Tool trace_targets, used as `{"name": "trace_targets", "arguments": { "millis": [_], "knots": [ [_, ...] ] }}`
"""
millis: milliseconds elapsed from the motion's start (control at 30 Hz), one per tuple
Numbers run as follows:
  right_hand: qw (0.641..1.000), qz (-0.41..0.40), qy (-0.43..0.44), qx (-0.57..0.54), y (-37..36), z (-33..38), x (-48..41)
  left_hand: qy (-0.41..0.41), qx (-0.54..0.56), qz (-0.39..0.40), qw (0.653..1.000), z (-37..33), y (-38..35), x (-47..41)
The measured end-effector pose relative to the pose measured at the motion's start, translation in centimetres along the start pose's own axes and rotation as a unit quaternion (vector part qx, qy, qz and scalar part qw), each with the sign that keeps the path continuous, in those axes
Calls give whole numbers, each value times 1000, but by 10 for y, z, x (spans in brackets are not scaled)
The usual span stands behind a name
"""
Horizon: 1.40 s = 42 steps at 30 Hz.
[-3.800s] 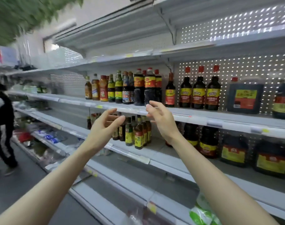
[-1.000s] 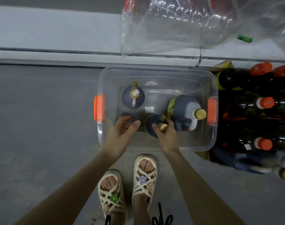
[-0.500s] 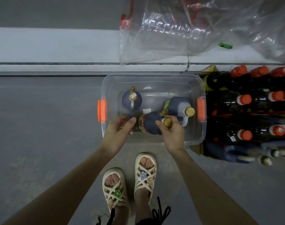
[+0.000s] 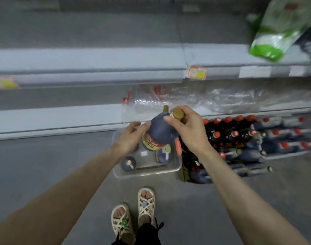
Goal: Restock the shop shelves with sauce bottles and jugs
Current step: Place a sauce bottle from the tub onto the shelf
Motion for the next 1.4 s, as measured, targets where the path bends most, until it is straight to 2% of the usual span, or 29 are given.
{"name": "trace_targets", "arguments": {
  "millis": [167,333,467,600,767,900,1000,1133,1400],
  "knots": [
    [994,23,109,0,68,187,34,-29,12,83,996,-152,1,73],
    [970,1,243,31,128,365,87,-102,25,143,984,-298,9,171],
    [946,-46,317,47,174,467,142,-168,-26,187,968,-379,5,249],
    [936,-75,339,51,212,525,187,-230,-30,172,957,-435,-8,301],
    [941,-112,319,16,261,545,217,-281,13,187,941,-478,-43,342],
    [939,-120,321,-27,304,528,235,-306,9,195,932,-498,-81,364],
    [951,-114,281,-57,344,508,241,-306,-5,196,932,-514,-123,377],
    [968,-134,206,-43,420,482,253,-311,-20,211,926,-538,-202,395],
    [952,-187,231,-73,591,451,299,-346,1,234,909,-578,-381,439]
  ]
}}
Point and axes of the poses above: each hand's wrist, its own x-axis away from the middle knuckle, its own y-axis out of the back of the hand, z = x × y, the point moved 8 cm from there along -x, towards the middle knuckle, and after that the axes turned 5 degrees about -y, right-handed, at the moved point
